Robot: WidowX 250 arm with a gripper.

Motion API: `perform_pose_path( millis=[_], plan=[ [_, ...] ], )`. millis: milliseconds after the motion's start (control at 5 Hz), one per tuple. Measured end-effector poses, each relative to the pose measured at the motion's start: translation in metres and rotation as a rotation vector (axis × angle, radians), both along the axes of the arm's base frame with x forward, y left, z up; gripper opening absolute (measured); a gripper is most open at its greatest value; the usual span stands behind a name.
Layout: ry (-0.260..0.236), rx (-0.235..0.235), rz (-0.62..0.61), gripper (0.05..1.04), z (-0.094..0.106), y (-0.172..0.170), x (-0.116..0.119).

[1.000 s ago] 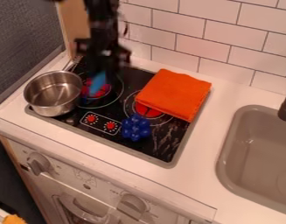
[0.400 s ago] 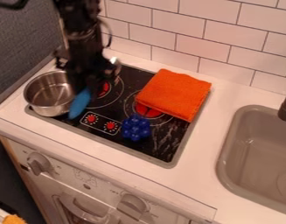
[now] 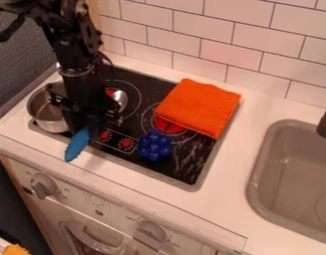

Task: Move the spoon to the bottom center of the burner

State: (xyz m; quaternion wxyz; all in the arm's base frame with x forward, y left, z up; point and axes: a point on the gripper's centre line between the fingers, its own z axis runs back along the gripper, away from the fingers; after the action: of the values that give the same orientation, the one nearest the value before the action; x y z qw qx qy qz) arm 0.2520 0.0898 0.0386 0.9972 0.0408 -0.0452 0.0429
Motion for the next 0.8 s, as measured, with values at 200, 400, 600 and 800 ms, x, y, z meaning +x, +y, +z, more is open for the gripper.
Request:
perform_pose_path(
  millis=[200,400,600,800],
  plan=[
    [-0.004,0.021,-0.009,0.388,-0.003,-0.003,0.004],
    [0.026,0.035,-0.011,0.388,-0.015,-0.005,0.005],
    [0.04,0.045,0.0,0.462,-0.02,-0.004,0.009],
    [0.068,0.037,-0.007,0.765,-0.025,-0.005,0.006]
  ],
)
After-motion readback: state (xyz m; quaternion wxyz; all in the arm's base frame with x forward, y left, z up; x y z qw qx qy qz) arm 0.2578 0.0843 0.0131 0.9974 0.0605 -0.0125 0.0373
